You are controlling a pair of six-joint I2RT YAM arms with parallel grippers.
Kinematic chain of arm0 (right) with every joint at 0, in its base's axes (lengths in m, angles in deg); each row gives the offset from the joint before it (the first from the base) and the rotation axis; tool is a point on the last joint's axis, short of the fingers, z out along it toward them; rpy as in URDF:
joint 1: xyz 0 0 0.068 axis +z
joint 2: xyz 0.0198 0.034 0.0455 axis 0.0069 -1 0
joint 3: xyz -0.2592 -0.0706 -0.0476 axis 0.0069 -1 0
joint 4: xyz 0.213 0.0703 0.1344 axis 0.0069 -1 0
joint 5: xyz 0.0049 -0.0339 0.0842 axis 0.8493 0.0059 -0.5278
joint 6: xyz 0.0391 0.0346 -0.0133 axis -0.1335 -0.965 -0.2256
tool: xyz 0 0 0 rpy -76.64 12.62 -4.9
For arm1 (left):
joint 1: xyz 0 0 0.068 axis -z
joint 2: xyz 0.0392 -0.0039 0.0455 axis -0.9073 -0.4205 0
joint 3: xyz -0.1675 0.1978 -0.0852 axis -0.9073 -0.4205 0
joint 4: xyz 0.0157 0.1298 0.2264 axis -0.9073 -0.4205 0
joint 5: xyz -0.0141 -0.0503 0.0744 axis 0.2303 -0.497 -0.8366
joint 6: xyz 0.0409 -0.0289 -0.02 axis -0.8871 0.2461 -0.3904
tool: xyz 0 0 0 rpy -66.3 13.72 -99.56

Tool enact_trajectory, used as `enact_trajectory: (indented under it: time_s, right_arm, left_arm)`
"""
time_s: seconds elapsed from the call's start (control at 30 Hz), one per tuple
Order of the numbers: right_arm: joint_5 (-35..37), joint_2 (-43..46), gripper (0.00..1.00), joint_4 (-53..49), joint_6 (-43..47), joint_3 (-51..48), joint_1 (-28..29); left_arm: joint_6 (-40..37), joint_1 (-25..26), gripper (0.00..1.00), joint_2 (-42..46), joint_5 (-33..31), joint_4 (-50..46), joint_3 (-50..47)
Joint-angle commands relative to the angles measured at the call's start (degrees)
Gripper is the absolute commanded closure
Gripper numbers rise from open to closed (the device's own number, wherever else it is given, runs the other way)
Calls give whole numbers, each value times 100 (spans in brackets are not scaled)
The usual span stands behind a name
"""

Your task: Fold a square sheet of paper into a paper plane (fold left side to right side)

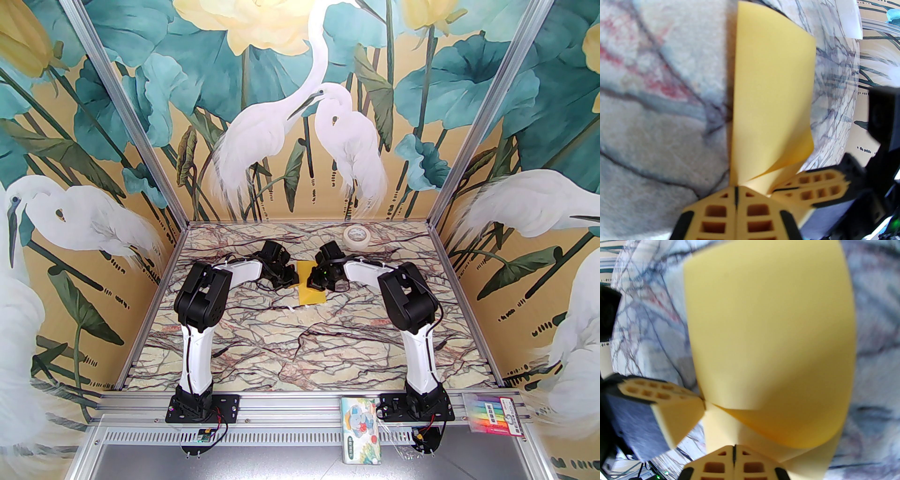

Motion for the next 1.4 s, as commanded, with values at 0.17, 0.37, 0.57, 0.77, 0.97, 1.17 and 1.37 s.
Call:
enact_trajectory:
  time_s: [0.17,0.37,0.57,0.77,0.97,1.17,1.37]
  right_arm:
    - [90,-151,97,-171,164,85,-207]
    - [234,-274,97,-77,157,-213,-271]
    - [270,-279,98,-94,199,-313,-301]
    - [90,62,98,-59,222,-219,-272]
    - [-187,384,100,117,87,-118,-127]
    - [-317,147,100,246,-101,-176,30]
    - [-177,-53,100,256,-39,-376,-7]
  left_arm:
    - [-123,92,100,-308,-325,-449,-7]
    - [-121,92,100,-316,-323,-448,-14]
    - [-110,100,100,-343,-308,-429,-18]
    - [-102,106,100,-321,-303,-432,-33]
    - [-97,103,100,-308,-316,-439,-34]
    - [-94,105,100,-320,-306,-442,-27]
    - [-112,101,100,-309,-309,-451,-28]
